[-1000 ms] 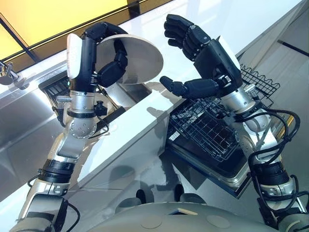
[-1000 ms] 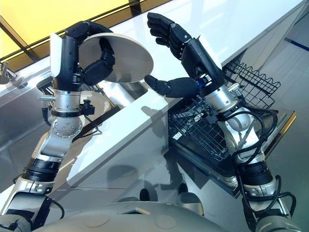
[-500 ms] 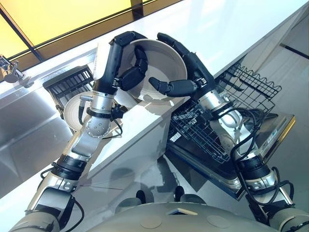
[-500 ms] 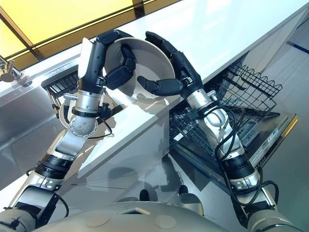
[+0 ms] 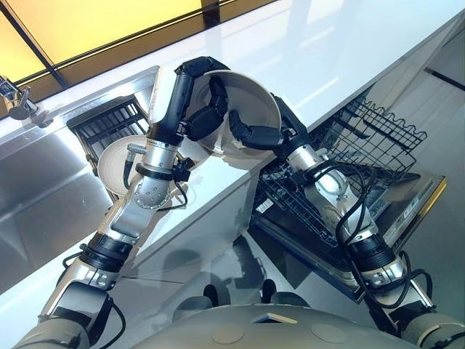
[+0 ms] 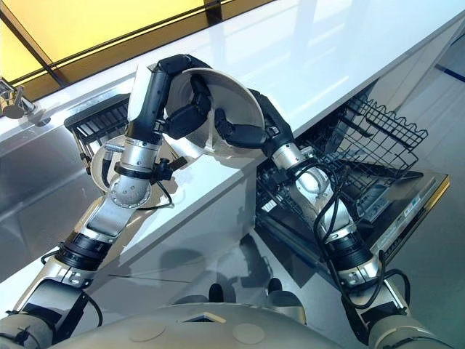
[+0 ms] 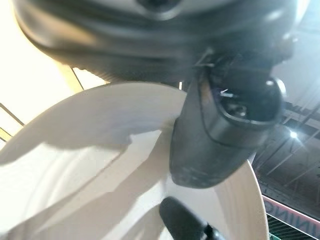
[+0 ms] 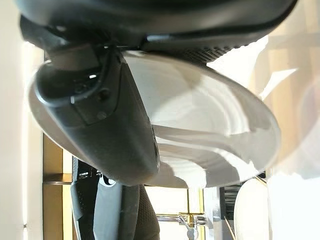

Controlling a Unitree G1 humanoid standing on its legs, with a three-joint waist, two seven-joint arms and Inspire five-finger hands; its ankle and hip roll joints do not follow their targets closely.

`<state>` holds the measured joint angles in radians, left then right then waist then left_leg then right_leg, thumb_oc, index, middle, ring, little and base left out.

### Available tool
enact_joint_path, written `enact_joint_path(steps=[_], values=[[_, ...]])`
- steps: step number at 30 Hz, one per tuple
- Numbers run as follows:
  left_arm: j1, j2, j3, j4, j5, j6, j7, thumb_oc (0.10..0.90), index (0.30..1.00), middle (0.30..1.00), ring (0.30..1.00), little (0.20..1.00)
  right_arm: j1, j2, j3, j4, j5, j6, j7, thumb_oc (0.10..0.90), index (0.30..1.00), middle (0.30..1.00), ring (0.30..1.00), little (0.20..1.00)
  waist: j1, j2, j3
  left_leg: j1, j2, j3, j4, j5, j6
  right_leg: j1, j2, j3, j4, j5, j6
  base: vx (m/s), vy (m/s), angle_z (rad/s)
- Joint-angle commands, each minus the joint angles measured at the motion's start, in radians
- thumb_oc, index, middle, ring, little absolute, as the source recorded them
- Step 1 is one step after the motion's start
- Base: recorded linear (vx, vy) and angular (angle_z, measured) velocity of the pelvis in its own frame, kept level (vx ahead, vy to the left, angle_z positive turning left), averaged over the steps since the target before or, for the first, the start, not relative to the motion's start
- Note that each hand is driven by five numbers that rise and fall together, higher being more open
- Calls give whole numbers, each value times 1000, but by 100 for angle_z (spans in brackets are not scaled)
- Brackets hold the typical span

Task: Pick up plates and place into dishwasher.

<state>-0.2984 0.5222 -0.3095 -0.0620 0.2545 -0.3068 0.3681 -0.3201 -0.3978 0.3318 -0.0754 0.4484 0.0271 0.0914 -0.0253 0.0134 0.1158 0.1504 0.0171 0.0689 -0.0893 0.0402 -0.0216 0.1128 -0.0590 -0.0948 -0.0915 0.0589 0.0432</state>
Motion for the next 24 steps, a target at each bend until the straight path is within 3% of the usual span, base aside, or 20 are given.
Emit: enact_joint_path(steps=[1,7,8,11,17,19,24], values=[[-174,-16,-21,12,-47,-76,30,100,300,300,300,200,-94,45,-84,-24,38,-109,-56,100,300,300,300,200,6,11,-55,17,-75,-21,12,-120,59,10,74,-41,111,-181,8,0,0,0],[-123,-13,2,36,-15,-66,57,114,312,312,312,214,-73,44,-98,-13,40,-128,-58,100,300,300,300,200,15,11,-54,19,-72,-11,10,-118,55,19,70,-57,92,-172,10,0,0,0],[-116,-14,8,39,-25,-54,47,800,900,900,900,900,-70,43,-102,-13,38,-133,-61,100,300,300,300,200,16,11,-54,18,-71,-11,10,-117,54,19,70,-58,92,-172,9,0,0,0],[-100,-15,19,52,-160,-47,-26,800,900,900,900,900,-67,36,-115,-18,43,-145,-72,100,300,300,300,200,18,13,-53,17,-69,-10,9,-115,53,18,69,-62,92,-172,10,0,0,0],[-30,-87,63,0,-715,84,-445,800,900,900,900,900,-77,17,-184,-38,41,-167,-104,100,300,300,300,200,27,19,-51,16,-62,-17,6,-111,50,20,70,-73,89,-173,9,-4,-16,0],[-30,-90,73,-19,-778,111,-488,800,900,900,900,900,-87,12,-201,-36,41,-171,-120,100,300,300,300,200,27,22,-51,17,-61,-17,6,-111,47,21,70,-77,87,-173,9,0,0,0],[-43,-56,132,-31,-787,118,-451,800,900,900,900,900,-100,-15,-246,-19,24,-201,-173,100,300,300,300,200,31,27,-55,17,-60,-22,6,-110,42,26,70,-86,83,-175,6,-7,-26,4]])
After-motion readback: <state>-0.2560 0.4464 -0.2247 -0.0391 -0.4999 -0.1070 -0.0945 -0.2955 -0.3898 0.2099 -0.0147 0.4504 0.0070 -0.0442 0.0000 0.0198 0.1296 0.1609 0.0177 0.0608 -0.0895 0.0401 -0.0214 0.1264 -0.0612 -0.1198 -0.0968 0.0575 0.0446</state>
